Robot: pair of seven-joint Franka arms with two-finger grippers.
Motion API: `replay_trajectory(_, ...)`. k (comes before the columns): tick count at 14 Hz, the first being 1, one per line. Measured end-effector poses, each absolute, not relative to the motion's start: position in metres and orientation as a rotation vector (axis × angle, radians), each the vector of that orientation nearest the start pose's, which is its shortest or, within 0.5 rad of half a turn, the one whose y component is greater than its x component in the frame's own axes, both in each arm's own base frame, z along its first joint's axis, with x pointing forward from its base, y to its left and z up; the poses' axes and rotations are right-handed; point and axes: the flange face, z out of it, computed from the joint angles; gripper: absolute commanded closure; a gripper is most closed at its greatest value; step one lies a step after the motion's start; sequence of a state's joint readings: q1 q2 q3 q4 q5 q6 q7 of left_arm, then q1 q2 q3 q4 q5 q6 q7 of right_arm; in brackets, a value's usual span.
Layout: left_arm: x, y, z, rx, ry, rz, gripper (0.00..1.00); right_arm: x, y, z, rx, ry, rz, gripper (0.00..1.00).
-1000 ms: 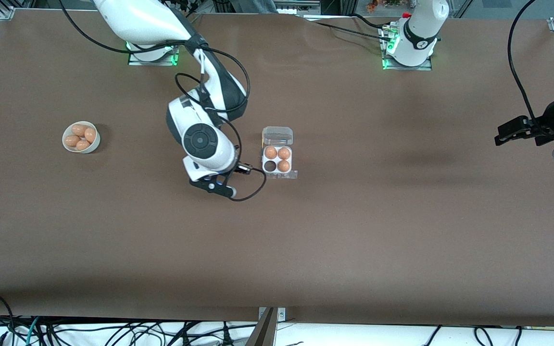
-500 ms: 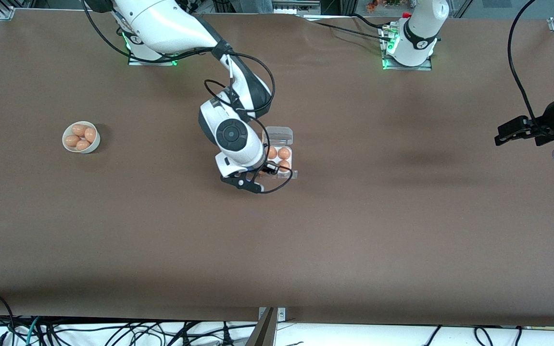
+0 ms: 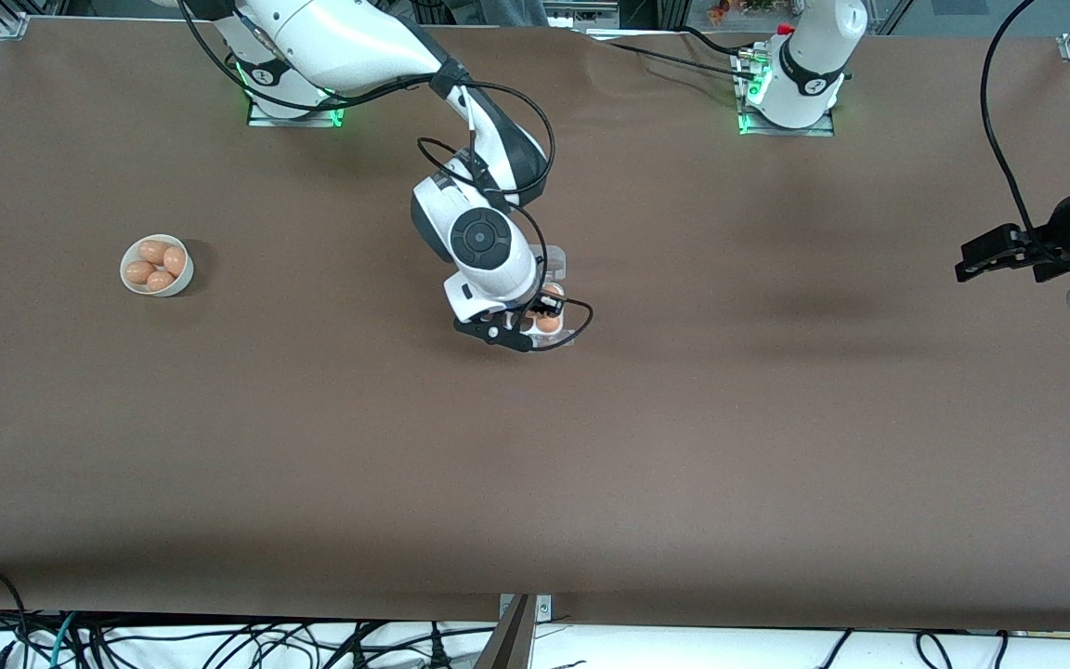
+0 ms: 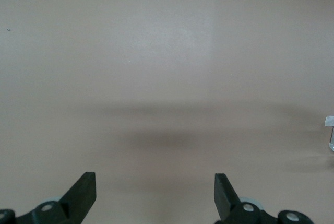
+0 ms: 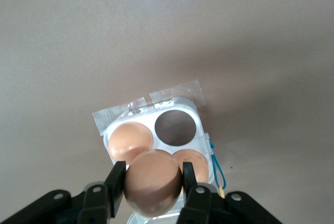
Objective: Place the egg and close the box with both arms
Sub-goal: 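Lower the egg into the empty slot and open the right gripper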
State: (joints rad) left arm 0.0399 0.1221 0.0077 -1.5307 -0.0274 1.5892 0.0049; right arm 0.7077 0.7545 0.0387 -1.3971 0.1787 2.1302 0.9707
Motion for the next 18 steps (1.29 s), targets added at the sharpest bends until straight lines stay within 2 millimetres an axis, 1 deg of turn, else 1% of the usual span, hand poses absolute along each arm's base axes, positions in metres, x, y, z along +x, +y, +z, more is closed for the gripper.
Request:
replay_trajectory(3, 0.590, 0.025, 0.575, -3.167, -0.070, 0.100, 0.00, 0.534, 0.495, 0.253, -2.997, 0.505, 0.231, 0.58)
replay_trajectory(7, 0.590, 0.025, 0.575, -3.167, -0.070, 0.100, 0.00, 0.539, 0.486, 0.237, -3.010, 0.525, 0.251, 0.58)
replay_trajectory(9, 0.590, 0.025, 0.575, -3.167, -0.070, 0.100, 0.00, 0.540, 0.485, 0.231, -3.014, 0.528, 0.257, 0.56)
replay_trajectory(10, 0.590, 0.025, 0.575, -3.167, -0.070, 0.100, 0.00, 0.540, 0.485, 0.231, -3.014, 0.529, 0.257, 0.41)
replay_trajectory(11, 0.590, 0.025, 0.575, -3.167, -0.070, 0.100, 0.00, 0.540, 0.485, 0.230, -3.013, 0.529, 0.257, 0.03)
replay_trajectory(12, 0.590, 0.025, 0.575, -3.167, -0.070, 0.100, 0.00, 0.540, 0.485, 0.230, -3.013, 0.529, 0.257, 0.00)
replay_trajectory(16, 0.590, 0.025, 0.575, -3.167, -0.070, 0.100, 0.00, 0.541, 0.486, 0.233, -3.009, 0.529, 0.250, 0.00)
replay_trajectory(18, 0.590, 0.025, 0.575, -3.167, -0.070, 0.100, 0.00, 0.547, 0.484, 0.238, -3.003, 0.536, 0.232, 0.00)
